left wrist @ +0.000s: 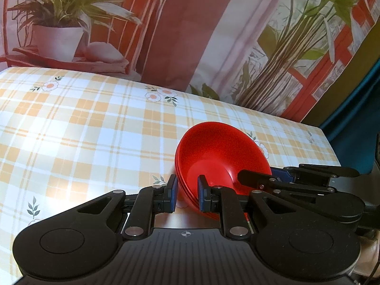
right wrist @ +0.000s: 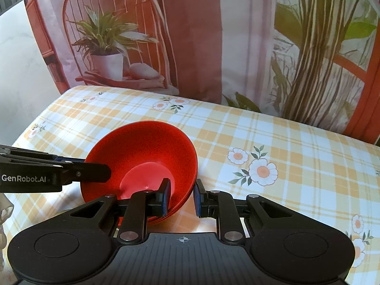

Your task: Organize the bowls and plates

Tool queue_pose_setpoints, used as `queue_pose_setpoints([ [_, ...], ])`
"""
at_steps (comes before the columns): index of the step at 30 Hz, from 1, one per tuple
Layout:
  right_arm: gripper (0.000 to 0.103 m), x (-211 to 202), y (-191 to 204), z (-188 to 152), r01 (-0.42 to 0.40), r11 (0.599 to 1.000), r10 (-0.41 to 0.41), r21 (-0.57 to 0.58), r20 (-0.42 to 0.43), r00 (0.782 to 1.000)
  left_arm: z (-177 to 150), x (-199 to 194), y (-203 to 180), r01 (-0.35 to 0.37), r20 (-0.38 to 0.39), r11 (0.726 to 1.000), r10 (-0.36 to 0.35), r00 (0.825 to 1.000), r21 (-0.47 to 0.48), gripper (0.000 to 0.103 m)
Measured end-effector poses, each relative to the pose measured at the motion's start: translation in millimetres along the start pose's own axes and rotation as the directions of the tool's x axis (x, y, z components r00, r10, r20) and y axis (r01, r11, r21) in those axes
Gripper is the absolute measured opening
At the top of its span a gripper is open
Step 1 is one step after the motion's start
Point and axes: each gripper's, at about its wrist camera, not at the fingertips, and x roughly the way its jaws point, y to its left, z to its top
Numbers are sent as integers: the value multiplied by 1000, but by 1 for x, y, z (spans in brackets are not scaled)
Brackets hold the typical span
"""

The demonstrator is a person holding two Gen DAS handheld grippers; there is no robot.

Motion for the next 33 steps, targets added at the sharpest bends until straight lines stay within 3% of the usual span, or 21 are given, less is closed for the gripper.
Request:
queue_pose_setpoints([
  [22, 15, -2, 1, 0, 19, 999, -19, 30, 9, 1000, 2, 0, -2, -10, 6, 1000, 10, 1000, 9, 18],
  [33, 15, -30, 6, 17, 17, 1000, -18, 8, 76, 997, 8, -23, -12, -16, 67, 999, 14, 998, 28, 18],
])
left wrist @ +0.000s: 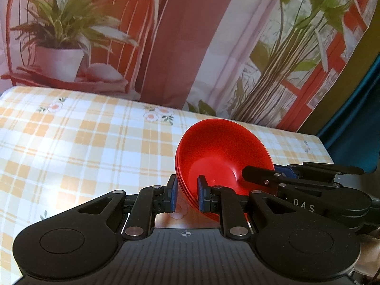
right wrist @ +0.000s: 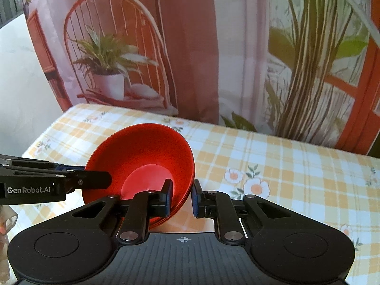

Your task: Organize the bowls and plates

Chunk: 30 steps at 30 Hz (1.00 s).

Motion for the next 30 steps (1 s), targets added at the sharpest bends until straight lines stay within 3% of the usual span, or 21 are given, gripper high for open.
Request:
queue_pose_setpoints([
  [15, 15, -47, 14, -1, -7, 1000, 7, -10, 43, 999, -3, -49, -19, 4, 67, 999, -7, 998, 41, 18],
  [30, 15, -74, 23, -48, -27, 1000, 27, 1, 28, 999, -46, -75, -28, -6, 34, 998, 4, 999, 65, 18],
])
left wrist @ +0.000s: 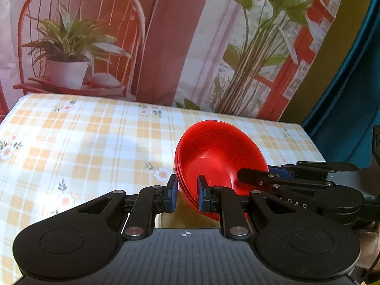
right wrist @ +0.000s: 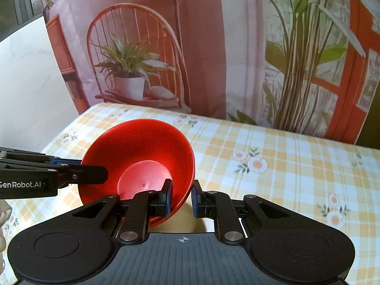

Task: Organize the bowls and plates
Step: 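Lower the red bowls onto the square green plate and open both grippers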

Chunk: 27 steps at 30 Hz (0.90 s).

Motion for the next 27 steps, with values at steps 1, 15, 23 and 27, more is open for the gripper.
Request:
queue_pose_setpoints([
  [1, 15, -1, 0, -3, -1, 1000, 1, 4, -3, 1000, -2, 0, -1, 1, -5, 1000, -1, 1000, 1, 18],
  [15, 14, -7, 0, -39, -2, 1000, 3, 30, -44, 999, -36, -1, -4, 12, -48, 1000, -12, 999, -13, 18],
  [23, 14, -5, 2, -45, -1, 1000, 3, 31, -62, 998, -44, 4, 0, 16, -65, 1000, -17, 998, -26, 18],
  [27, 14, -3, 2, -46, 0, 1000, 2, 31, -69, 998, -46, 8, 2, 15, -74, 999, -17, 997, -32, 18],
])
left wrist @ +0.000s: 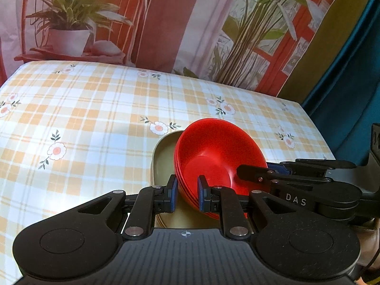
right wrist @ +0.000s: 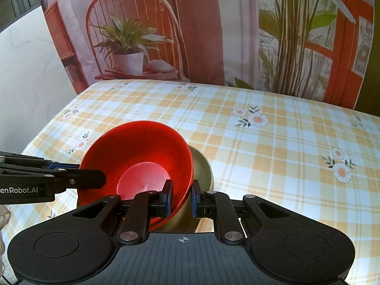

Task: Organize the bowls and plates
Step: 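Lower the red bowls onto the square green plate and open both grippers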

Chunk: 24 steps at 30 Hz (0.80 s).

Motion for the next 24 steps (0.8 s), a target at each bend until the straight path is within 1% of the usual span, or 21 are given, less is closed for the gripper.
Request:
queue_pose_setpoints([
  [3, 14, 2, 0, -1, 2, 1000, -2, -1, -7, 1000, -1, 4, 2, 3, -10, 1000, -3, 1000, -7, 18],
  [17, 14, 7, -3, -1, 5, 1000, -5, 18, -11, 1000, -2, 4, 7, 25, -3, 999, -25, 1000, -23, 19],
  [24, 14, 5, 0, 1, 12, 1000, -12, 10, -8, 1000, -2, 3, 4, 13, -2, 1000, -13, 1000, -11, 19],
])
